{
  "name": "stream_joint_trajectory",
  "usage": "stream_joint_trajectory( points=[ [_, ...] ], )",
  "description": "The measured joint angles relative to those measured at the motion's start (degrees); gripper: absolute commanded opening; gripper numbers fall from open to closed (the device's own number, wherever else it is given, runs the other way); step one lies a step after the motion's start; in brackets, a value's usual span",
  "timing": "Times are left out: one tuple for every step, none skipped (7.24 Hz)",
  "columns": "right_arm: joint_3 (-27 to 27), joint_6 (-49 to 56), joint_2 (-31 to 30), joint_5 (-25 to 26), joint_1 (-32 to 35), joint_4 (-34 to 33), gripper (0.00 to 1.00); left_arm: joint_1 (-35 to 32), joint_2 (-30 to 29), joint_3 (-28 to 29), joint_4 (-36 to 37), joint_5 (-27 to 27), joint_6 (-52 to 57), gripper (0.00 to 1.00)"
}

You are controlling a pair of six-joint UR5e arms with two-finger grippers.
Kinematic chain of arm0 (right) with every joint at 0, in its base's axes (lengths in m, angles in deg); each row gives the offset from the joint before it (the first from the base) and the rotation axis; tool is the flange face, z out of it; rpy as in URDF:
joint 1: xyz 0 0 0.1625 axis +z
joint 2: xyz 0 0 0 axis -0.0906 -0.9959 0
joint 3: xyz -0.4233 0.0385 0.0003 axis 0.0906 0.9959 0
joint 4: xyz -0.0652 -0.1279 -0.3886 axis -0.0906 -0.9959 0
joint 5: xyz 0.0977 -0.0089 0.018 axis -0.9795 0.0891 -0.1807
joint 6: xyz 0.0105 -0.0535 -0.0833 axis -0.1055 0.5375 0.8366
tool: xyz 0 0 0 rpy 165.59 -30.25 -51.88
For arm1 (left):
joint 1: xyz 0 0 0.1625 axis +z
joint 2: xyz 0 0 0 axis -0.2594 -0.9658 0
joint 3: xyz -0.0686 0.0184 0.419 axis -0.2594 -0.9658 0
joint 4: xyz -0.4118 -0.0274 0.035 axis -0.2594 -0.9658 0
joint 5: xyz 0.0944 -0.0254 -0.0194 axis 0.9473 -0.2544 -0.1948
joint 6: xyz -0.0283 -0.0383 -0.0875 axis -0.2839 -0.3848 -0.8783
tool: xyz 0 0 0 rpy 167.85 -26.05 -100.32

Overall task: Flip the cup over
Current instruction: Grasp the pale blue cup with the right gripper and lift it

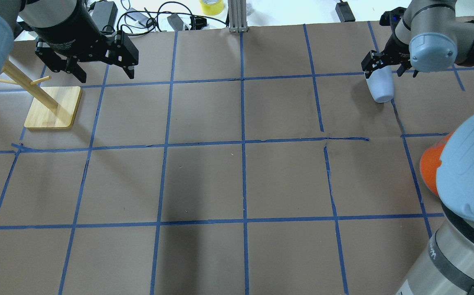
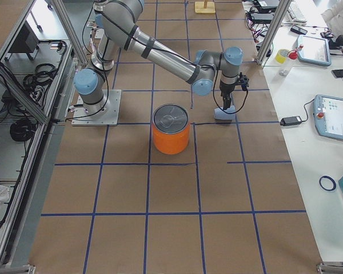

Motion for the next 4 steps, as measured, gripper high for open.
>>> stream_joint_trajectory(
  points=[
    [-0.04, 0.6, 1.48, -0.09, -0.48, -1.92, 1.0, 0.0, -0.01, 0.0, -0.01, -0.01, 0.0, 1.0],
    [-0.06, 1.15, 2.59, -0.12, -0.94, -3.32, 1.0, 0.0, -0.01, 0.0, 0.0, -0.03, 0.0, 1.0],
    [0.1, 1.55, 3.44, -0.19, -1.26, -4.19, 1.0, 0.0, -0.01, 0.0, 0.0, -0.03, 0.0, 1.0],
    [0.43, 1.71, 4.22, -0.33, -1.42, -4.85, 1.0, 0.0, -0.01, 0.0, -0.04, -0.03, -0.03, 1.0]
  ],
)
